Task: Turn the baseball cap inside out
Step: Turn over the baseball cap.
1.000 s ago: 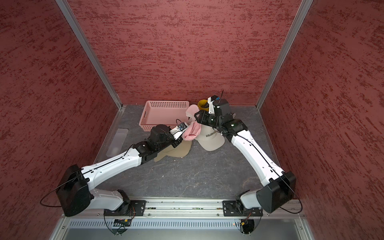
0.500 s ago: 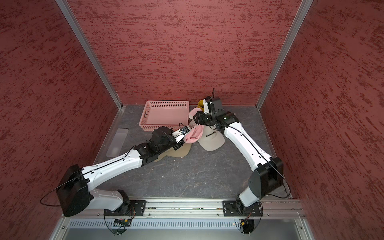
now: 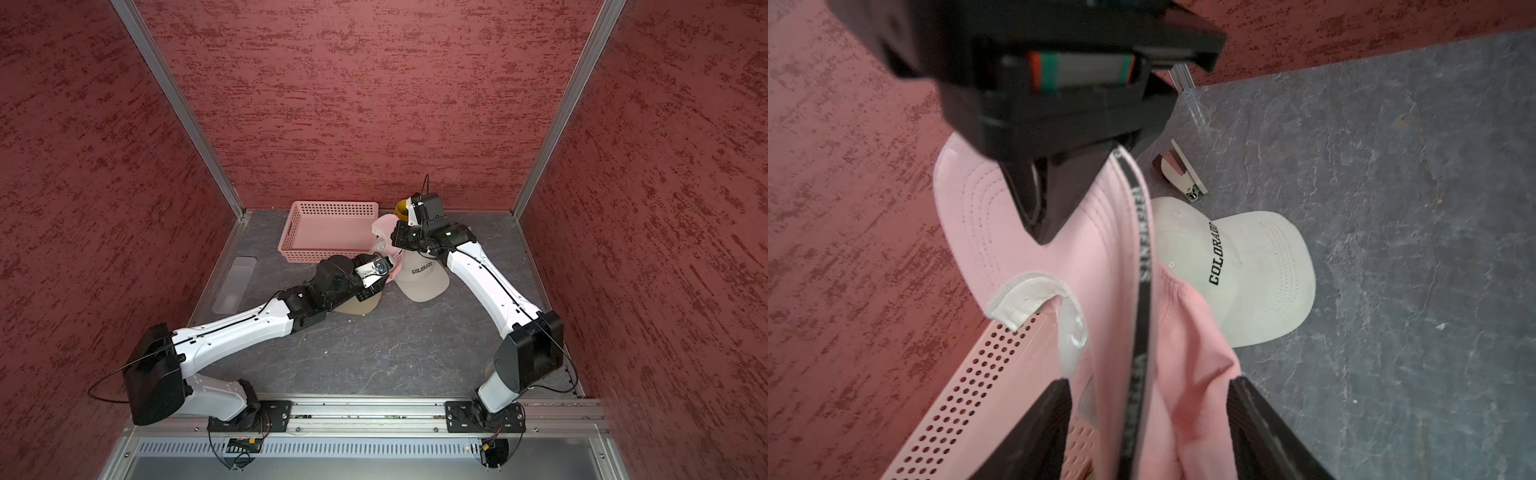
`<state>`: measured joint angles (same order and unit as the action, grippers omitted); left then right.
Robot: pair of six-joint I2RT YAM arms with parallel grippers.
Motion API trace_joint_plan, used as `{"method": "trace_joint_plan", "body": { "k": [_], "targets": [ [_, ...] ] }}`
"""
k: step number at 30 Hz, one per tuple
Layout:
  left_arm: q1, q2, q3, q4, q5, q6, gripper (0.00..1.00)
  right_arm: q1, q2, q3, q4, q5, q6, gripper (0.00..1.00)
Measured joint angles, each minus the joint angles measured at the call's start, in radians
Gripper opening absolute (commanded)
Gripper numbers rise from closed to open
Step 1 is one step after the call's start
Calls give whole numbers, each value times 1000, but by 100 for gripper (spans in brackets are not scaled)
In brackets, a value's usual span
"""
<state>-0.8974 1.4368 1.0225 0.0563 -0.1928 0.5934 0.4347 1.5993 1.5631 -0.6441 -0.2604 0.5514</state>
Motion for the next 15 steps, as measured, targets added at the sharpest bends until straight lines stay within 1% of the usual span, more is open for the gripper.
{"method": "trace_joint_plan", "body": {
  "k": [4, 9, 11, 15],
  "targets": [
    [-23, 60, 23, 48, -53, 18, 65, 0, 0, -1, 2, -3, 26, 5],
    [-22, 114, 41, 113, -104, 38, 55, 1, -4, -9, 3, -8, 45, 5],
    [-22, 121, 42, 135, -109, 42, 46, 2, -6, -17, 4, -10, 48, 5],
    [-23, 122, 51, 164, -106, 47, 22, 5, -6, -24, 3, -16, 54, 7]
  ]
}}
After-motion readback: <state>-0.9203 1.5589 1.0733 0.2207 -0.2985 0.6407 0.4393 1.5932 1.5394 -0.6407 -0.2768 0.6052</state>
